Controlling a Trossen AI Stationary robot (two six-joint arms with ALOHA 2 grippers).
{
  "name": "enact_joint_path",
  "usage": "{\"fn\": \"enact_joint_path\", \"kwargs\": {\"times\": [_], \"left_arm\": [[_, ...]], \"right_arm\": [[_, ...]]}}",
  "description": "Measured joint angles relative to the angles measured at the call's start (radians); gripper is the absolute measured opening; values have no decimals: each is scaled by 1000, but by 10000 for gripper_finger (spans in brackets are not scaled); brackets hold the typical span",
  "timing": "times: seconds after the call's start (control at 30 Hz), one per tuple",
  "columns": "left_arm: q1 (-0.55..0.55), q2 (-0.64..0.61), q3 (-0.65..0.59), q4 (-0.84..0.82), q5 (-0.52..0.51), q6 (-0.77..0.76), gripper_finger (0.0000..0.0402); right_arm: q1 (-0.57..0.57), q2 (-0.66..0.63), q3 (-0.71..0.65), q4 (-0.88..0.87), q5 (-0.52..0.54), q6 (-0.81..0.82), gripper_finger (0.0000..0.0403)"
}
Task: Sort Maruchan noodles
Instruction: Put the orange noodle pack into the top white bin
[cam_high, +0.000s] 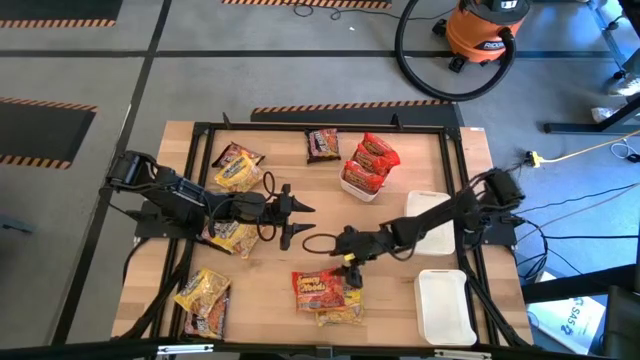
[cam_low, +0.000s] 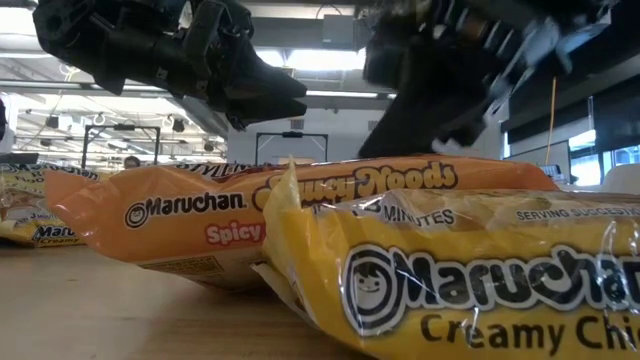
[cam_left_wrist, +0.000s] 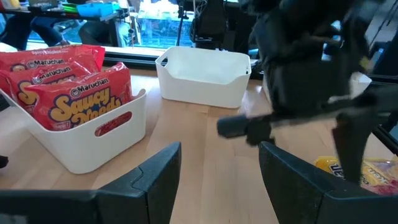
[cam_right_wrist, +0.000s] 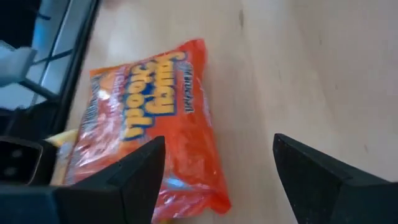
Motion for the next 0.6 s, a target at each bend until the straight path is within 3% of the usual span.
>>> {"fn": "enact_joint_path", "kwargs": {"times": [0.27,0.47,0.6], "left_arm": [[0,0,0,36,0,0,209],[0,0,0,66,-20,-56,209],[-2,-7,0,52,133,-75,209]], "right_arm": [[-17,108,49,-1,-138,75,273],[-16,119,53,-4,-197,78,273],[-23,110,53,-9,-197,73,273]]}}
